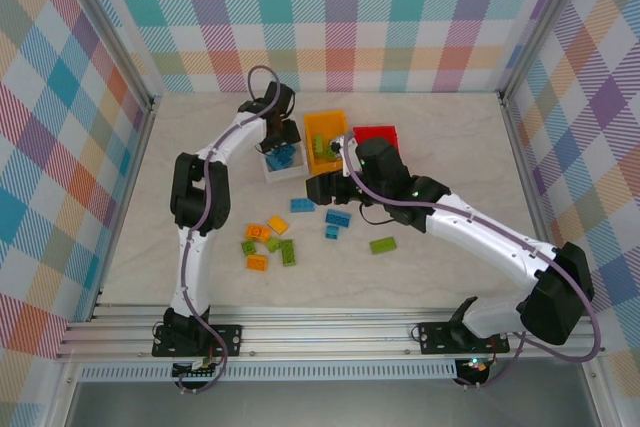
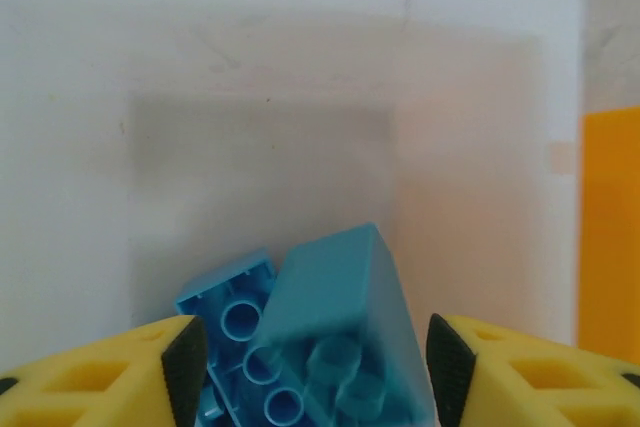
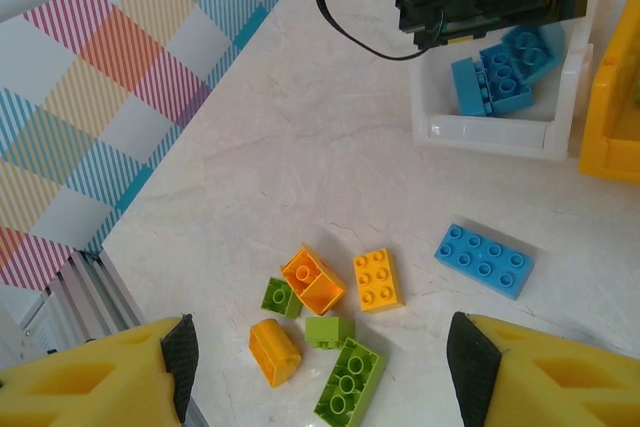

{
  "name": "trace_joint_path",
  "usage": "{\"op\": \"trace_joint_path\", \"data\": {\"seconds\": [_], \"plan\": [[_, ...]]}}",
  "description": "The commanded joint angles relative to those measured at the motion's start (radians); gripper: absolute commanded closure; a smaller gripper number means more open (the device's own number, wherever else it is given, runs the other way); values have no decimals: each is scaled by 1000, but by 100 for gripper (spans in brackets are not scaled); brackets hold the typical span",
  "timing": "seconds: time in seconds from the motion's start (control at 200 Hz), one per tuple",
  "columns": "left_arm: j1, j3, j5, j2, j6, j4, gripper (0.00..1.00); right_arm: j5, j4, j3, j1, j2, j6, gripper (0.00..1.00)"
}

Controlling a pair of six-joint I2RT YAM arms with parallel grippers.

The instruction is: Sort the legos into containers by color

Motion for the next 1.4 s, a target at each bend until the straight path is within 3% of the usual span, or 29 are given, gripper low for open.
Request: {"op": "trace_joint_path", "data": {"seconds": [0.0, 0.17, 0.445, 0.585, 0.82, 0.995, 1.225, 1.395], "plan": [[9, -31, 9, -84, 1, -4, 36, 16, 30, -24, 5, -36, 3, 31], [8, -124, -4, -234, -11, 8, 37, 52, 1, -60, 4, -80, 17, 31], [-26, -352, -7, -562, -34, 48, 42, 238, -171, -84, 5, -113, 122, 34], [-121, -481, -2, -766, -17, 60, 41, 300, -259, -93, 16, -96, 197, 37], [-365, -746, -42, -1121, -82, 48, 39, 392, -378, -68, 79, -20, 322, 37], [-417, -933, 25, -1360, -139, 94, 37, 461, -488, -38, 109, 29, 440, 37], [-421, -1048, 99, -1445, -187, 131, 34, 539, -668, -107, 105, 10, 804, 27], [-473, -1131, 147, -1403, -234, 293, 34, 428, -653, -169, 24, 58, 1020, 26]]}}
